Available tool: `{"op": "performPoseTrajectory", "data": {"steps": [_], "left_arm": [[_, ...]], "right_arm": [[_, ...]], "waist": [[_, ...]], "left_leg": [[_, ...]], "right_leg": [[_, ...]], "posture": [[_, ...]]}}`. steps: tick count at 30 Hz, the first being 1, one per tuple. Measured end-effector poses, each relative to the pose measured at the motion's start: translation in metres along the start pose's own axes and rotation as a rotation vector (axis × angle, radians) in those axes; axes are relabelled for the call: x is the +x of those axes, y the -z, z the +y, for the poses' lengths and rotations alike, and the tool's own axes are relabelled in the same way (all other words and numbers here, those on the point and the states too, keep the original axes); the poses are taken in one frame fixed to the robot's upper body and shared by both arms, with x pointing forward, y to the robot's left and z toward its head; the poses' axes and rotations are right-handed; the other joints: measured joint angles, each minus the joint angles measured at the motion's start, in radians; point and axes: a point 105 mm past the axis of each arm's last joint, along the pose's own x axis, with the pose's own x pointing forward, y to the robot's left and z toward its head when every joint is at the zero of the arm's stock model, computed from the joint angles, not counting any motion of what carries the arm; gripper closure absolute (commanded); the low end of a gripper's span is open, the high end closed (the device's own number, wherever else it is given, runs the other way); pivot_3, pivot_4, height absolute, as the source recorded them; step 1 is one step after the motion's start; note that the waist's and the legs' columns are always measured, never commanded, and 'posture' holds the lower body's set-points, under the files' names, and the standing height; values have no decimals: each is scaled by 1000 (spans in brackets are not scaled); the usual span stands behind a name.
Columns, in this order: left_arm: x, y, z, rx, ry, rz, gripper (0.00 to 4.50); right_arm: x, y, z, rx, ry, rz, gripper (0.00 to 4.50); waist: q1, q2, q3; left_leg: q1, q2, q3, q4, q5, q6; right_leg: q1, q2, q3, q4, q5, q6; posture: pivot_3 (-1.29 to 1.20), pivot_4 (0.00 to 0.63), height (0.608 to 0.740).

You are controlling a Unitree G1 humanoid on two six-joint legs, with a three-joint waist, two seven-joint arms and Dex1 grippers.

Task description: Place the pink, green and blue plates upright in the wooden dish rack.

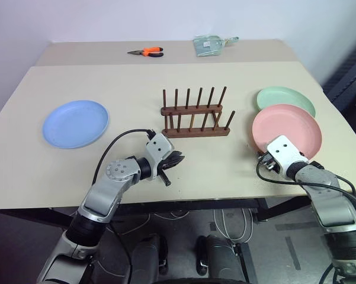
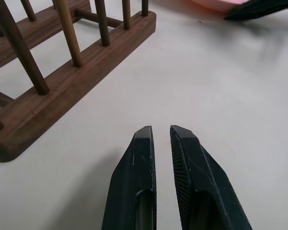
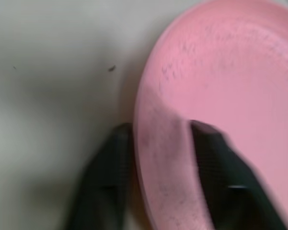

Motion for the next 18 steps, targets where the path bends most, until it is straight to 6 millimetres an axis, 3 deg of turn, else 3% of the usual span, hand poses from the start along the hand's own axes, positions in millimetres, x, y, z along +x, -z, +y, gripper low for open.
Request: {"op": "performPoseTrajectory", "data": {"steps": [1,4,8,10,15,18], "left_arm": [[0,0,-1,-2,1,-3,3928],[1,0,-2,-6,3,-5,3928],[1,1,-2,-10,2,-2,3928],[0,2,-2,-12,1,0,3928],[-3,10,-2,-30,-5,16,3928],[-3,7,0,-27,-6,9,3928]], "right_arm": [[0,0,0,-5,5,0,4480],[-1,-2,0,-18,7,-17,4480],[-22,-17,12,-92,-93,-105,4480],[-32,-29,6,-107,-113,-158,4480],[-63,-82,-35,-3,-103,-378,4480],[-78,-152,-58,315,-173,-682,4480]], "waist": [[0,0,0],[0,0,0],[5,1,0],[9,1,0],[15,0,1],[5,2,1]], "left_leg": [[0,0,0,0,0,0],[0,0,0,0,0,0],[0,0,0,0,-1,1],[0,0,0,0,-1,1],[0,0,0,0,-1,1],[0,0,-1,0,-2,4]], "right_leg": [[0,0,0,0,0,0],[0,0,0,0,0,0],[0,0,0,0,0,1],[0,0,0,0,0,1],[0,0,0,-1,0,1],[0,-1,0,0,0,0]], "posture": [[0,150,740],[0,150,740],[0,150,740],[0,150,740],[0,150,740],[0,150,740]]}}
